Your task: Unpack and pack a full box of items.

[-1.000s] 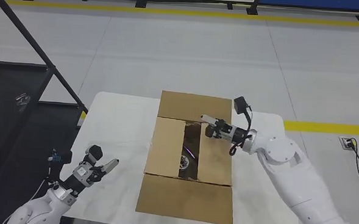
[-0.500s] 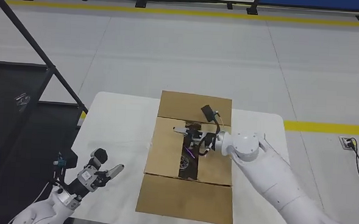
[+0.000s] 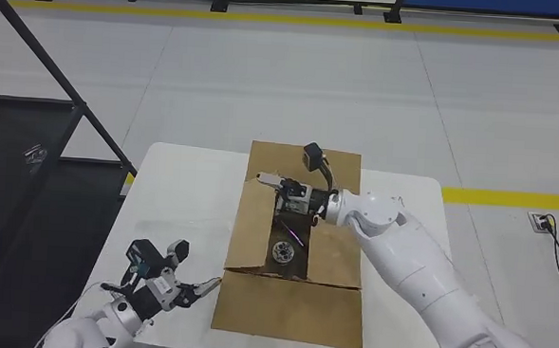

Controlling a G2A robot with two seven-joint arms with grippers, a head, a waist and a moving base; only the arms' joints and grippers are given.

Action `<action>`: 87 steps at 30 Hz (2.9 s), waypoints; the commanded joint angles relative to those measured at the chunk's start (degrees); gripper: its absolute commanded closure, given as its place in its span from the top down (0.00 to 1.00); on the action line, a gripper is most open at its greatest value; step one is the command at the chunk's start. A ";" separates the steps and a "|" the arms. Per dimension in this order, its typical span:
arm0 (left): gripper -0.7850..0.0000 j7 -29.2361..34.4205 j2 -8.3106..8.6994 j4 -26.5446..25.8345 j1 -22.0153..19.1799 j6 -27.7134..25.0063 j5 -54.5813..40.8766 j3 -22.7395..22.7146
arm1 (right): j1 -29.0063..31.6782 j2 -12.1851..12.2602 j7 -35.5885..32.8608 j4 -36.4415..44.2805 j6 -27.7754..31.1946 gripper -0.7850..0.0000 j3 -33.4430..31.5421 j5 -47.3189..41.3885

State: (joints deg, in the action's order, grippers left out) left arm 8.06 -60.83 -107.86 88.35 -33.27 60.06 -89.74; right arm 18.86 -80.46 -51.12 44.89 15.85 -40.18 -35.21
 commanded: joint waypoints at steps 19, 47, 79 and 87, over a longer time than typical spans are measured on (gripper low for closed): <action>1.00 0.00 -1.07 2.08 -4.91 10.36 -6.92 2.65 | -0.72 -6.24 -5.71 -2.67 4.57 1.00 1.71 -6.94; 1.00 1.21 -0.68 12.30 -3.63 10.10 -11.87 -4.22 | 3.32 0.34 -13.40 -4.57 12.07 1.00 -17.05 -7.43; 1.00 -5.52 -0.71 0.47 0.15 5.18 -20.83 -10.86 | 16.11 6.15 -13.67 13.69 8.48 1.00 -31.43 -5.22; 1.00 0.27 -0.44 -10.82 2.09 0.66 -25.13 -10.45 | 18.23 7.25 -14.49 14.51 10.16 1.00 -35.42 -6.01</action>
State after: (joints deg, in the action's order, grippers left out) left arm 6.32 -61.32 -117.68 91.22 -32.92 35.56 -101.08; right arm 36.51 -73.45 -65.31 59.12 25.85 -74.73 -40.98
